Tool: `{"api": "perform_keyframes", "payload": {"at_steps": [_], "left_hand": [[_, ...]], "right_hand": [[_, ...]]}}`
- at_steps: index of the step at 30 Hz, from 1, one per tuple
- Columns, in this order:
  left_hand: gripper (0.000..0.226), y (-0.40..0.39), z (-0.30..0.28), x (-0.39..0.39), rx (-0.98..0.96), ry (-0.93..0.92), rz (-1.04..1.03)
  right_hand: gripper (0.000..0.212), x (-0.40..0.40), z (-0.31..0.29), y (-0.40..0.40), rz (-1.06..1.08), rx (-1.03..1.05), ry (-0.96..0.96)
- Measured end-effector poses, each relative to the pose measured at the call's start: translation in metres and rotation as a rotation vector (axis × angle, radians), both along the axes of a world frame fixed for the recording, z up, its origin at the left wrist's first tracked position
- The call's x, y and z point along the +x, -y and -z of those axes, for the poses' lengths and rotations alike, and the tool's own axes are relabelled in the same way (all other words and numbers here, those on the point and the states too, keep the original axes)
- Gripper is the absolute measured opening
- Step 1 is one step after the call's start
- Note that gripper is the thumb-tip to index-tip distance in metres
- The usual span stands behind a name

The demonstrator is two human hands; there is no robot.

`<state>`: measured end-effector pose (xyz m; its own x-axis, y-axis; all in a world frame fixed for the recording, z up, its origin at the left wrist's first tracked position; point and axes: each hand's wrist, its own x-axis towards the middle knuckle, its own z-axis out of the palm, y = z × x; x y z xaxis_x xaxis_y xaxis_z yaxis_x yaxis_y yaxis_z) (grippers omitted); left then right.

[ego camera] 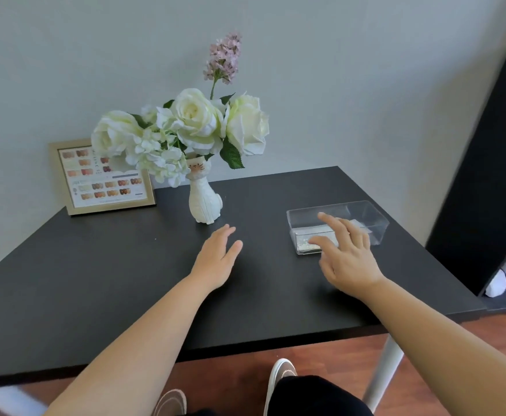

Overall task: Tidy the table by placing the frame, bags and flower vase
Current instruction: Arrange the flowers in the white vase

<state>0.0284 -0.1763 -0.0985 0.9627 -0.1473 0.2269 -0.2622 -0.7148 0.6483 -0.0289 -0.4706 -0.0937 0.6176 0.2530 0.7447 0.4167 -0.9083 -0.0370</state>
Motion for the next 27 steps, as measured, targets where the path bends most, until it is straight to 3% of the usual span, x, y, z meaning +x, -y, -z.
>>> {"api": "perform_keyframes", "payload": {"at_steps": [5,10,12,21,27], "left_hand": [[0.046,-0.073,0.002,-0.012,-0.038,-0.041,-0.203],[0.041,-0.118,0.004,-0.018,0.036,-0.060,-0.253],[0.043,-0.122,0.005,-0.013,0.057,-0.066,-0.251],[0.054,-0.109,0.007,0.048,0.205,-0.046,-0.098],[0.064,-0.112,0.013,0.100,0.008,-0.080,-0.061]], "right_hand": [[0.026,0.008,-0.007,-0.070,-0.279,-0.109,-0.135],[0.033,0.046,-0.003,-0.135,-0.256,0.260,-0.665],[0.040,0.065,0.003,-0.150,-0.174,0.383,-0.787],[0.050,0.147,0.008,-0.185,-0.037,0.581,-0.781],[0.051,0.202,0.007,-0.211,-0.102,0.798,-0.801]]}}
